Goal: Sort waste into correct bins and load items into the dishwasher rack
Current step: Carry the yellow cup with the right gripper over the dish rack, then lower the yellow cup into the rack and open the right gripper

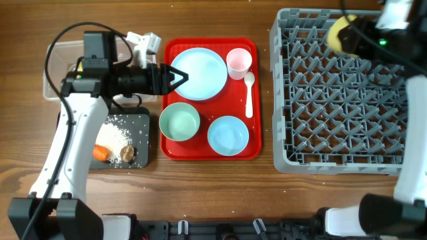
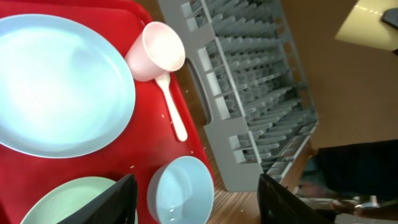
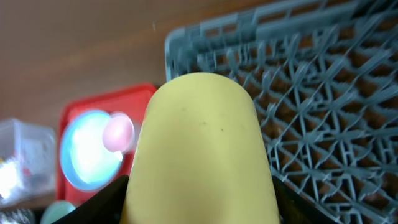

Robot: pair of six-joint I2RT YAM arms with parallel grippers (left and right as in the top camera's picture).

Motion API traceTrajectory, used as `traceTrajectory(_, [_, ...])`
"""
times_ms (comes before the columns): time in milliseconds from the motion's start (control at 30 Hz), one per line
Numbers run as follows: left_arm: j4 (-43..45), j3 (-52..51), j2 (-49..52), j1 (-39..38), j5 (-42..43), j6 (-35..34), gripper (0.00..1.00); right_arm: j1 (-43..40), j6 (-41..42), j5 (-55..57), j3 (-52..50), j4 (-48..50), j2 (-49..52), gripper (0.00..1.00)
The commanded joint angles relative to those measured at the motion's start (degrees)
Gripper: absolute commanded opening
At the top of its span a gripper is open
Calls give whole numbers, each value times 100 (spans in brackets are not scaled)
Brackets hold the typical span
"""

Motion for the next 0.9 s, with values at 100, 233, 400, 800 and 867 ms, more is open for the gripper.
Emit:
traceTrajectory(100, [13,46,-59,-125,-586,26,61,850,-286,905,81,-125,1213,29])
traceTrajectory(233, [-35,44,0,-125,-693,26,61,1005,-291,1193,90,-94,1733,28])
traceTrajectory(400, [-122,28,46,-125,-927,28,60,1008,-442,1276,90,227,1888,17])
traceTrajectory(800, [-221,22,48,-125,-929,28,56,1005,-597,1217,79,1139,2190,13])
traceTrajectory(867, [-221,24,48,-125,-929,28,57,1005,-599,1215,76,1132,2350,13])
